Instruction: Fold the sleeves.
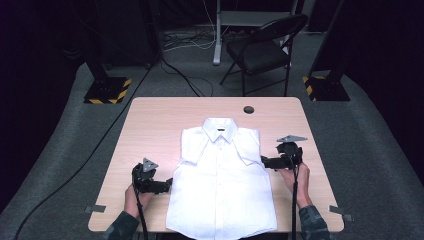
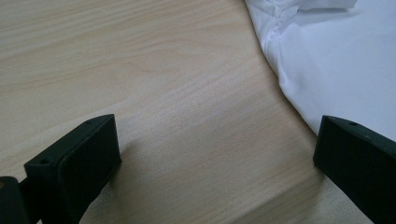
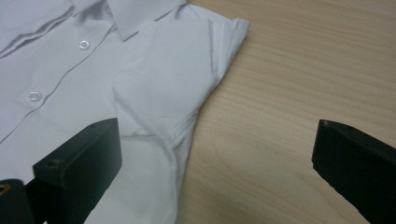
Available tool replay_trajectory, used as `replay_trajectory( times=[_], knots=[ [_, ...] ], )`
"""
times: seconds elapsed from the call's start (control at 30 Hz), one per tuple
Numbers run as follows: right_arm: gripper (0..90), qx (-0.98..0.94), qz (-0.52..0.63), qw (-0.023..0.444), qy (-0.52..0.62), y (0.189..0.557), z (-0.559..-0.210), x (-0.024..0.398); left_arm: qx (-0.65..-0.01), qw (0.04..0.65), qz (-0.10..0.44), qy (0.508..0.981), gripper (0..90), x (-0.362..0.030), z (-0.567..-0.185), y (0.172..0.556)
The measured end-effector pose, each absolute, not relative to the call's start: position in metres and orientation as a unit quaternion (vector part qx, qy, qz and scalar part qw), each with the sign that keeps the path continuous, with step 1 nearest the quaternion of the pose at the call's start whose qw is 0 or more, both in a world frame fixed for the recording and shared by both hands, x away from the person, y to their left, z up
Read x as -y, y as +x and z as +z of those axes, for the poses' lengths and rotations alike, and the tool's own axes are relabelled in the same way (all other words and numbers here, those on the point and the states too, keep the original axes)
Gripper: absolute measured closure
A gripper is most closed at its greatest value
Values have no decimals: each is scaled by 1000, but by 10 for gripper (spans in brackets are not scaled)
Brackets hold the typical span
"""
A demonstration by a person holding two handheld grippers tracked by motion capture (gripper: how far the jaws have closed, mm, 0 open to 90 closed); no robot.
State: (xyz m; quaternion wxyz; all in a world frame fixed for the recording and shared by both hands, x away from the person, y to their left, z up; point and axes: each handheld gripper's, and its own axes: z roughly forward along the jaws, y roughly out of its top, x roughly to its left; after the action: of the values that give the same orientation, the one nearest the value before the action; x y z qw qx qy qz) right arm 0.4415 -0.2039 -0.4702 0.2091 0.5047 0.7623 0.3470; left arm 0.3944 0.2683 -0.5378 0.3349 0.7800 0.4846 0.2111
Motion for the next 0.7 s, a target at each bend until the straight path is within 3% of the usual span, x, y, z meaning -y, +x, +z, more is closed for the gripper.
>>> replay_trajectory(
  times=[0.7],
  knots=[
    [10,-759,374,248,472,377,-465,211,-485,335,211,780,0,-268,-538,394]
  ],
)
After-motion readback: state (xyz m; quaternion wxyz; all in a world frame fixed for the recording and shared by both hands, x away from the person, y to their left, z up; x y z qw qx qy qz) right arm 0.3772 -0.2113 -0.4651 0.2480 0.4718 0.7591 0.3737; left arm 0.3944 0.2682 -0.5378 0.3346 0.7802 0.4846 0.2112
